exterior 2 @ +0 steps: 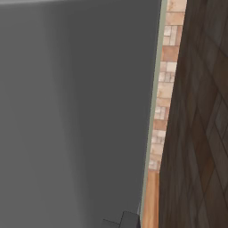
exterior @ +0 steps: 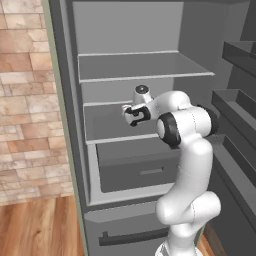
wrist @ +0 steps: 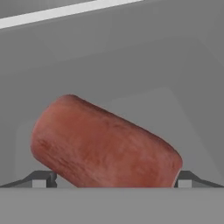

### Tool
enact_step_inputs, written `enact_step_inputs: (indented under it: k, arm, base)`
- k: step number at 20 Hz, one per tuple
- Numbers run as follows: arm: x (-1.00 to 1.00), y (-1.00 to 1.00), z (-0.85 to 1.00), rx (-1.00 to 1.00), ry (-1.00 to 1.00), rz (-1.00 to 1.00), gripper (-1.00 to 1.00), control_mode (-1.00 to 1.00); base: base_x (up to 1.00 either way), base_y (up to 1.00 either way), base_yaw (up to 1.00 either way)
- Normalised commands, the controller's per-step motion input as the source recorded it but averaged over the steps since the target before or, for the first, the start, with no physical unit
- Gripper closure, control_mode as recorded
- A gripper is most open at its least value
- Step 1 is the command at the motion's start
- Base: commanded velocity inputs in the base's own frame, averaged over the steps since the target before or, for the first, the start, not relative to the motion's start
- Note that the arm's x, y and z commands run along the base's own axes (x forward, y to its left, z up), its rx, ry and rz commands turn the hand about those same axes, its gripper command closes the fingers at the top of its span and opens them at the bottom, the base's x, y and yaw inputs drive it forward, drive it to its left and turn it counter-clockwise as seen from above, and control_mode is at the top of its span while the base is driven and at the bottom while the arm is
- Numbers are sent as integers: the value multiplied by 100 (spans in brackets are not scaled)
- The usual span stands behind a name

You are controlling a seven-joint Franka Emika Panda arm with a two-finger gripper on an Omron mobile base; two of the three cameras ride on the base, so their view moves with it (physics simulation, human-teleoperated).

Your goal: Move the pork loin and apricot from the second highest shelf to the top shelf to make space. Then, place the pitcher from the counter on the cleared second highest shelf.

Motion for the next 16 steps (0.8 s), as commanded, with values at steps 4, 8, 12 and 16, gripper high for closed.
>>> enact_step_inputs:
  k: [4, 8, 12, 16]
  arm:
    - [34, -4, -19, 0, 0, 7, -100, -100]
    - [16, 0, -17, 0, -3, 10, -100, -100]
    - [20, 0, -28, 0, -1, 9, 100, -100]
    - [11, 0, -26, 0, -4, 9, 100, -100]
  base:
    - [0, 0, 0]
    - [0, 0, 0]
    - [0, 0, 0]
    - [0, 0, 0]
